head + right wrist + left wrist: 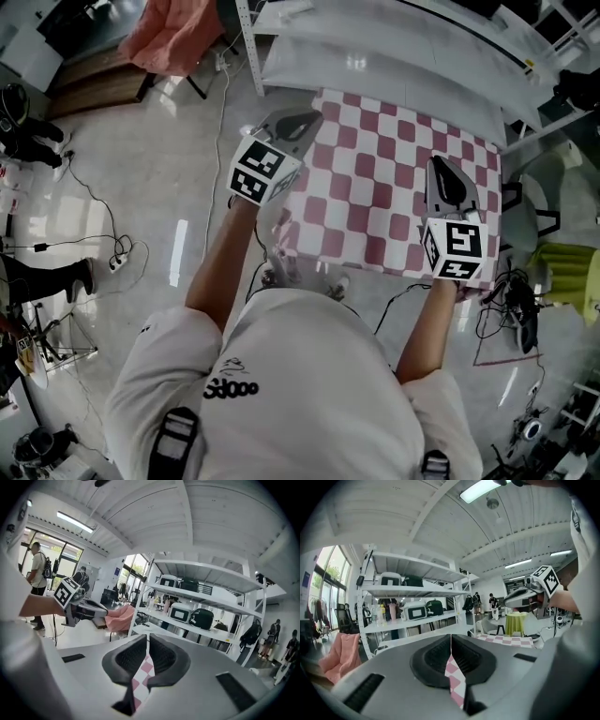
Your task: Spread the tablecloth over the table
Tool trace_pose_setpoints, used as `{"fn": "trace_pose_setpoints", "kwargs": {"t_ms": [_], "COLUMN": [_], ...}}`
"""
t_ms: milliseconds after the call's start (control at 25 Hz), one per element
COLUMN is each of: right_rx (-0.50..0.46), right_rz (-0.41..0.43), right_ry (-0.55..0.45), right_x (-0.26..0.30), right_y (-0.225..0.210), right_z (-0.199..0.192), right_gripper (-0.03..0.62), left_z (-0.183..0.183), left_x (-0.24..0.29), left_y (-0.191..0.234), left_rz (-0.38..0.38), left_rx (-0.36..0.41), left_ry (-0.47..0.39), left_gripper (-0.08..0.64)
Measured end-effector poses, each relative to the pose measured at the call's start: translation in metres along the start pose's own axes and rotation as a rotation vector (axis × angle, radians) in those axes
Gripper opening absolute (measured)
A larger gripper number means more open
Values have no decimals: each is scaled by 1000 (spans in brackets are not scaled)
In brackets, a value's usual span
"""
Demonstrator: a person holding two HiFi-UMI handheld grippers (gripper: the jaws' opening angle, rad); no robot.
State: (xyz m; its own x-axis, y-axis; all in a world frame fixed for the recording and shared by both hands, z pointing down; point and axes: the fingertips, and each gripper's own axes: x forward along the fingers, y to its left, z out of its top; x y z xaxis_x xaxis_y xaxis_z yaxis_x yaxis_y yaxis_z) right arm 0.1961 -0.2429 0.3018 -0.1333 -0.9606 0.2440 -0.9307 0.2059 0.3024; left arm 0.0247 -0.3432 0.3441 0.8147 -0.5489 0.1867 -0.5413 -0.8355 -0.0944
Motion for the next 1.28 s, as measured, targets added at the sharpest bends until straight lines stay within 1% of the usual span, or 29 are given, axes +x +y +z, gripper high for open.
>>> {"fn": "trace_pose_setpoints", "kwargs": {"t_ms": [120, 240, 520, 960, 1280], "right_rx": [-19, -18, -10, -23, -23], "right_rz": [-14, -20, -19, -23, -23], "right_ry": [-28, -55, -104, -117, -103], "right_x": [-5, -8, -8, -3, 1], "right_y": [-5, -8, -10, -10, -9], "right_z": [13, 23, 41, 50, 44], "right_gripper": [34, 32, 23, 21, 21], "left_z": [22, 43, 75, 83, 74], "left_x": [-4, -10, -18, -19, -15], "left_y": [-7, -14, -18, -17, -18], "left_rz": [12, 21, 48, 46, 31], "left_rx": [59, 114, 166, 173, 172], "left_ry": [-19, -44, -85, -113, -98], "left_gripper": [32, 32, 32, 32, 32]}}
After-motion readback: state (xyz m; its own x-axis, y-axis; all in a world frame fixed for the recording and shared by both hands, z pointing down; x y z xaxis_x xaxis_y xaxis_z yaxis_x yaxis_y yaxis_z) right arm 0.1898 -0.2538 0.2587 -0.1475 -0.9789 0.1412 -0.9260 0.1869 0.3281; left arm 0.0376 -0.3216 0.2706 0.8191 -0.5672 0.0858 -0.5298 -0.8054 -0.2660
